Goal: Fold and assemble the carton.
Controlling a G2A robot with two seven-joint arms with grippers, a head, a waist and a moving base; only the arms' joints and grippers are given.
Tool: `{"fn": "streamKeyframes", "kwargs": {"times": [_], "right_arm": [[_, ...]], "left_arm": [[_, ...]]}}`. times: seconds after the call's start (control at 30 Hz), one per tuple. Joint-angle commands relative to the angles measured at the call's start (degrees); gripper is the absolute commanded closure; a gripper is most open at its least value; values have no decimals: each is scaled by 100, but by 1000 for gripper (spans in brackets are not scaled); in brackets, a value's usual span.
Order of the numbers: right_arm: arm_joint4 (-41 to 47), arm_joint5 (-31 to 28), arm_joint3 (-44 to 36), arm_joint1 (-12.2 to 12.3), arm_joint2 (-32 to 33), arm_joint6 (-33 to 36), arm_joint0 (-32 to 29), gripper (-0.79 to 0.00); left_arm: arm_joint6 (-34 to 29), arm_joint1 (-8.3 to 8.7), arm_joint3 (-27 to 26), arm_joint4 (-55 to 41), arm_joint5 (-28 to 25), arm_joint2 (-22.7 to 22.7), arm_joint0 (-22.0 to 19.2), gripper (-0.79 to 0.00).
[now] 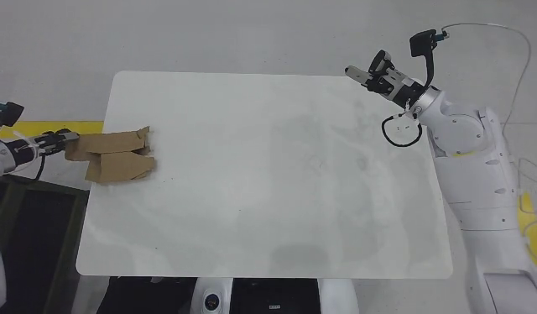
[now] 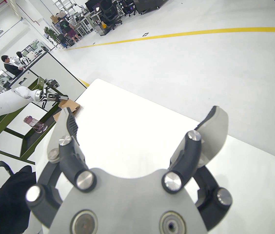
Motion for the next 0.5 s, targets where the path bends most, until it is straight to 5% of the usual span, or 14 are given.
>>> {"fn": "streamKeyframes", "kwargs": {"times": [0.0,0.47], "right_arm": [[0,0,0,0,0,0,0,-785],[0,0,0,0,0,0,0,-785]], "left_arm": [[-48,8,-49,-190,-30,-50,2,0],[8,27,-1620,-2330,-87,-106,456,0]]}}
